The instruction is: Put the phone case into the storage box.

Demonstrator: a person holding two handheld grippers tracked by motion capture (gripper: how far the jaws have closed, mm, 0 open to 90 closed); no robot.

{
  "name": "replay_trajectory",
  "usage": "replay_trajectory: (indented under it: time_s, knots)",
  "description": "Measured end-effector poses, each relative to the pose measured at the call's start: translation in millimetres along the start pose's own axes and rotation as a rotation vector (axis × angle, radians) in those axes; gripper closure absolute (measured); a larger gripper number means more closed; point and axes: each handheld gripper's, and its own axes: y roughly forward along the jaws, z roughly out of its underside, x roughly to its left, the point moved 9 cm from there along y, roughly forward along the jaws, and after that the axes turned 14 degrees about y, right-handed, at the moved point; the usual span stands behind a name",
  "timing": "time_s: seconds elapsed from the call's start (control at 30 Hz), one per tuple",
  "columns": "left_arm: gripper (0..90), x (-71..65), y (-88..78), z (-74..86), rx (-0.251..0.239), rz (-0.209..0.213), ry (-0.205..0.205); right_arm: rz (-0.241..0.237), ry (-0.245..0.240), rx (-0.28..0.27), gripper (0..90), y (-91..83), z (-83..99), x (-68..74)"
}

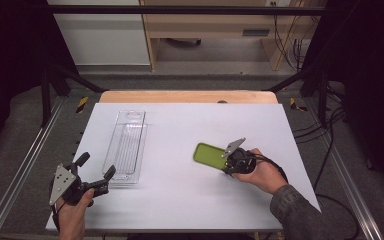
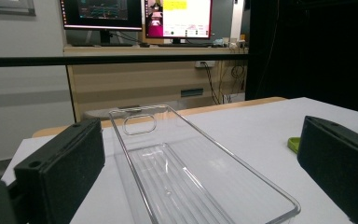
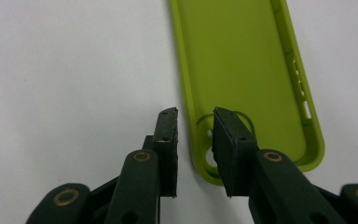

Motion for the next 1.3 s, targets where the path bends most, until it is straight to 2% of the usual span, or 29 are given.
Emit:
replay_trajectory:
  time_s: [0.3, 0.33, 0.4, 0.77, 0.8, 0.9, 1.0, 1.07, 1.1, 1.17, 1.23, 1.3]
  knots:
    - [0.4, 0.9, -0.7, 1.3, 0.012, -0.010, -0.002, -0.006, -0.015, 0.009, 77.9, 2.2, 0.8, -0.1]
    - [0.4, -0.1, 0.2, 0.2, 0.000, 0.002, 0.001, -0.006, -0.015, 0.009, 77.9, 2.2, 0.8, -0.1]
    - [0.4, 0.7, -0.6, 1.2, 0.012, -0.009, -0.001, -0.007, -0.013, 0.012, 78.4, 2.4, 1.3, 0.5]
    - [0.5, -0.1, 0.2, 0.2, 0.002, 0.001, 0.002, -0.008, -0.033, 0.018, 81.2, 5.0, 0.9, 1.2]
    - [0.5, 0.9, -0.7, 1.4, 0.013, -0.010, -0.001, -0.008, -0.033, 0.018, 81.2, 5.0, 0.9, 1.2]
    - [0.5, 0.0, 0.2, 0.3, 0.002, 0.002, 0.001, -0.004, -0.040, 0.018, 82.2, 5.1, 0.8, 0.5]
    - [0.5, 1.3, -0.8, 1.5, 0.014, -0.012, -0.003, 0.000, -0.042, 0.017, 82.8, 5.2, 0.8, 0.5]
    - [0.5, 0.3, 0.1, 0.3, 0.002, 0.000, -0.001, 0.003, -0.055, 0.019, 83.5, 5.3, 0.9, 0.8]
    - [0.5, 1.5, -0.9, 1.5, 0.014, -0.012, -0.003, 0.006, -0.058, 0.020, 83.5, 5.4, 1.0, 1.0]
    - [0.5, 0.2, 0.4, 0.3, 0.002, 0.001, 0.001, 0.006, -0.058, 0.021, 83.5, 5.4, 1.2, 1.3]
    - [0.6, 1.7, -0.7, 1.8, 0.016, -0.014, -0.004, 0.005, -0.063, 0.022, 83.1, 5.3, 1.2, 1.6]
    - [0.7, 0.6, 0.5, 0.4, 0.001, 0.000, -0.002, 0.005, -0.065, 0.022, 83.1, 5.3, 1.2, 1.6]
